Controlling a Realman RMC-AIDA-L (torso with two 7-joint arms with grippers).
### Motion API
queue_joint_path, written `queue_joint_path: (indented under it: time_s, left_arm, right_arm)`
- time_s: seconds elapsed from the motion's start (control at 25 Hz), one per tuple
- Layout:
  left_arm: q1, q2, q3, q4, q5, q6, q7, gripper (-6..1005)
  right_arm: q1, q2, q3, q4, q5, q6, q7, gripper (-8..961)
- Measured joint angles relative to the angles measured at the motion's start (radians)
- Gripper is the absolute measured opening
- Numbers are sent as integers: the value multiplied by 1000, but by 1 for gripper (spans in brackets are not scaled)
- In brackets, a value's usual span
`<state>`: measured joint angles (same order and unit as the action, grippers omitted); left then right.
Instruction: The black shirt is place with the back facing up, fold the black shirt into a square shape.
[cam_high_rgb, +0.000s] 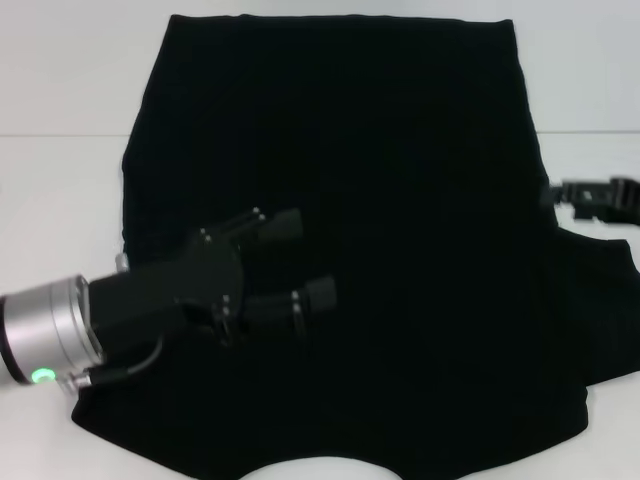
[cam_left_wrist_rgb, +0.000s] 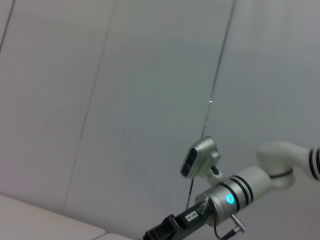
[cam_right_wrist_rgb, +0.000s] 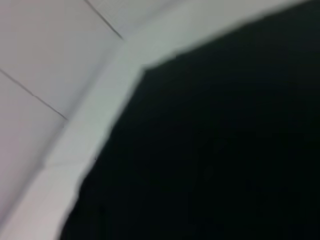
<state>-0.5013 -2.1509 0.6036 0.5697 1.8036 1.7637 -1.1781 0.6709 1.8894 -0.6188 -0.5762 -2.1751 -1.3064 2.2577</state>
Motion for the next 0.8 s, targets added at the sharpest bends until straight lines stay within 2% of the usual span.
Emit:
queue_joint_path:
  time_s: [0.08, 0.24, 0.44, 0.8]
  left_arm:
    - [10, -9, 4, -8, 8, -2, 66, 901]
    - [16, -11, 22, -17, 43, -7, 139, 948]
    - [12, -11, 32, -10, 144, -7, 214, 948]
    - [4, -11, 84, 7, 188, -7, 247, 949]
  right_arm:
    - [1, -1, -3, -31, -108, -6, 86, 834]
    - [3, -6, 3, -64, -269, -21, 196, 823]
    - [-6, -11, 6, -69, -325, -37, 241, 810]
    - [-27, -25, 13, -101, -358, -124, 259, 785]
